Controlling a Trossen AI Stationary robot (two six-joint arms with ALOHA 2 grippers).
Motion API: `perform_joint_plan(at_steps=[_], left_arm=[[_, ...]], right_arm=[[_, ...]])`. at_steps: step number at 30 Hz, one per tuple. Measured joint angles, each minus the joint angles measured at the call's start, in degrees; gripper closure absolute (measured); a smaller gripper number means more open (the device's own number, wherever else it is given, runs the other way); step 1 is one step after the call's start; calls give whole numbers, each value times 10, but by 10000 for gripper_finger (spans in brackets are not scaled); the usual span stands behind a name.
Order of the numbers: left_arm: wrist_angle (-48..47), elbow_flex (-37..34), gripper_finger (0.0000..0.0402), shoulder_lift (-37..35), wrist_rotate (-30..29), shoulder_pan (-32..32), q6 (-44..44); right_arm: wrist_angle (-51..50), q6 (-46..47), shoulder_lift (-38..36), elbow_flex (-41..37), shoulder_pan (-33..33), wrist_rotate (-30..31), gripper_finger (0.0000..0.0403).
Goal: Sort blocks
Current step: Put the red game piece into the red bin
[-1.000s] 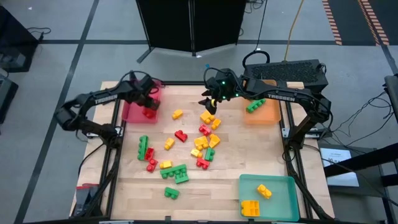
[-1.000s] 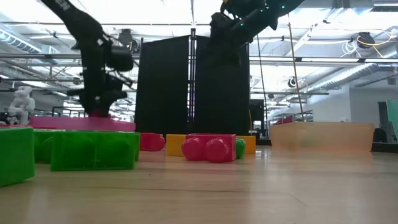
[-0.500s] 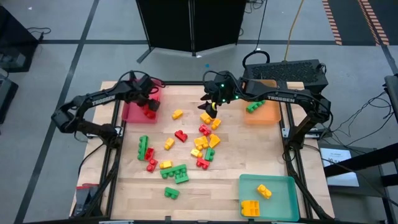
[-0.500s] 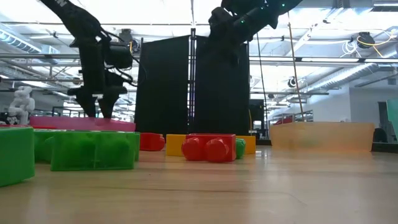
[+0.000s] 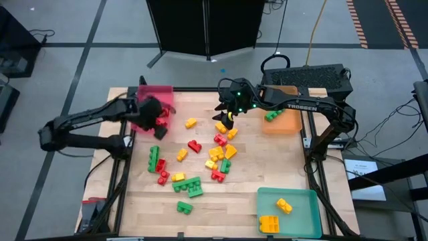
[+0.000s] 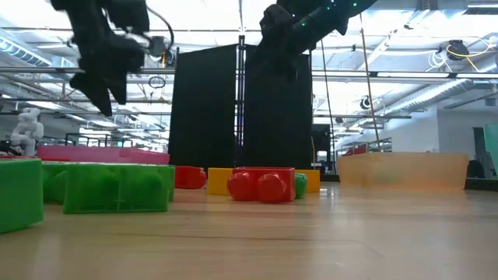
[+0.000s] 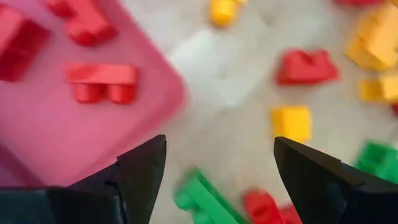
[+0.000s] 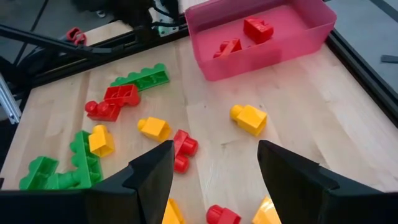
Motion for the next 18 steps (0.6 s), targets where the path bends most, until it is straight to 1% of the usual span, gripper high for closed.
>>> perform_joint_plan(at_steps=[2, 4, 9, 13, 18], left_arm=[[-3, 0, 98, -14, -20, -63, -33], [-3, 0, 98, -18, -46, -120, -87], [-5, 0, 102, 13, -93, -229, -197], [-24, 0, 106, 65, -114, -290, -294], [-48, 0, 107, 139, -109, -347, -380]], right_arm=[[0, 0, 0, 0, 0, 0, 177], [0, 0, 0, 0, 0, 0, 177], [-1, 0, 0, 0, 0, 0, 177], [-2, 0, 0, 0, 0, 0, 177], [-5, 3, 0, 0, 0, 0, 176]])
